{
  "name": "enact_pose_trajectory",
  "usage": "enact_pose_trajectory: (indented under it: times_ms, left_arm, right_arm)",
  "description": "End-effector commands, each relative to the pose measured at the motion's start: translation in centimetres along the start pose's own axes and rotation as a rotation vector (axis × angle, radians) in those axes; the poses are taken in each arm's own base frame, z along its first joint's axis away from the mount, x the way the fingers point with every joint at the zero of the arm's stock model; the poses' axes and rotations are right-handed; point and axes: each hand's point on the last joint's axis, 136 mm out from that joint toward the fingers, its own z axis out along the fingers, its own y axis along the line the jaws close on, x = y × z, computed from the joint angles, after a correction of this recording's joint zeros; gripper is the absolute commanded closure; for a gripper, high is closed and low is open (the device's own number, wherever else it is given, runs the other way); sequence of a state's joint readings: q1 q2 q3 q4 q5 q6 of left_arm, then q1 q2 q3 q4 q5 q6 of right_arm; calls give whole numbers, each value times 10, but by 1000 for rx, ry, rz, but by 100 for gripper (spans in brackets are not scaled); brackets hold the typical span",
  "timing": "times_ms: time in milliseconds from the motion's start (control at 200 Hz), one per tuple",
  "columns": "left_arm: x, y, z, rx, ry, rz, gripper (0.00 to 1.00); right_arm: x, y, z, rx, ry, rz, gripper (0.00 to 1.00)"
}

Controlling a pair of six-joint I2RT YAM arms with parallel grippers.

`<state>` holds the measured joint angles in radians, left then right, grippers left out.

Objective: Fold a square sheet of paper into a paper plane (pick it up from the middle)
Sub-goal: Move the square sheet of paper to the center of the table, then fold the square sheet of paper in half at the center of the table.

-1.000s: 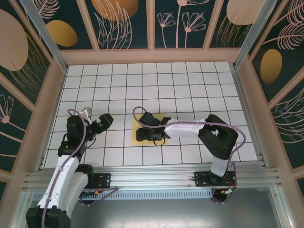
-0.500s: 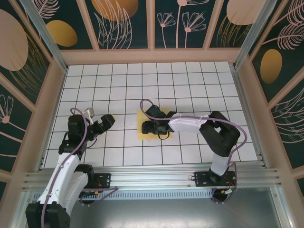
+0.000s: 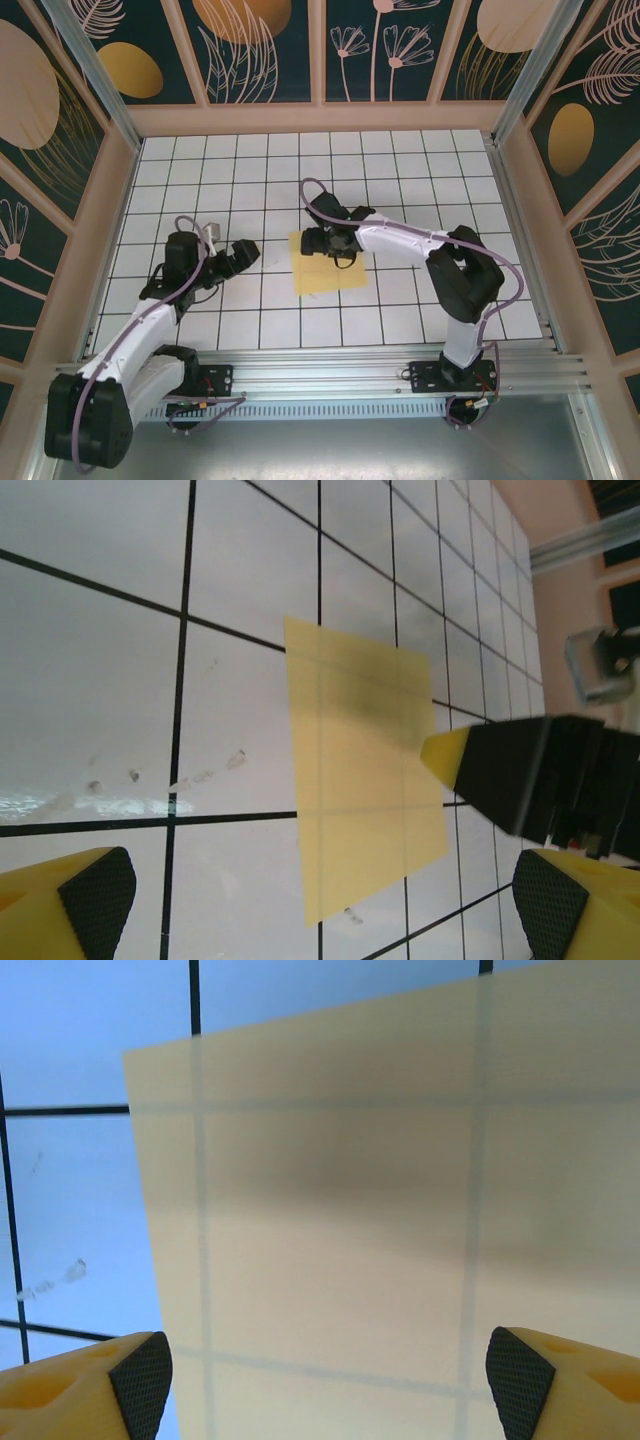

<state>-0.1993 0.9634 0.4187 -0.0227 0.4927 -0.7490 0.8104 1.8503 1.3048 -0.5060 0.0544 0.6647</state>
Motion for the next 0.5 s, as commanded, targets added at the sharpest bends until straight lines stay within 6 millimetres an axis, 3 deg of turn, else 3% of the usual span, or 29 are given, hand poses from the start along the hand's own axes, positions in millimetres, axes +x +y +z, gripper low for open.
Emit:
enact_pose_trajectory:
  times_ms: [0, 300, 495]
  left_arm:
    - [-24, -21, 5, 27, -90, 43, 1]
    - [-42, -2, 2, -79, -207, 133, 1]
    - [-48, -11, 4, -26, -238, 161, 1]
  right_arm:
    - [5, -25, 12, 143, 59, -19, 14]
    - [8, -27, 33, 181, 139, -76, 6]
    - [8, -23, 40, 176, 163, -122, 6]
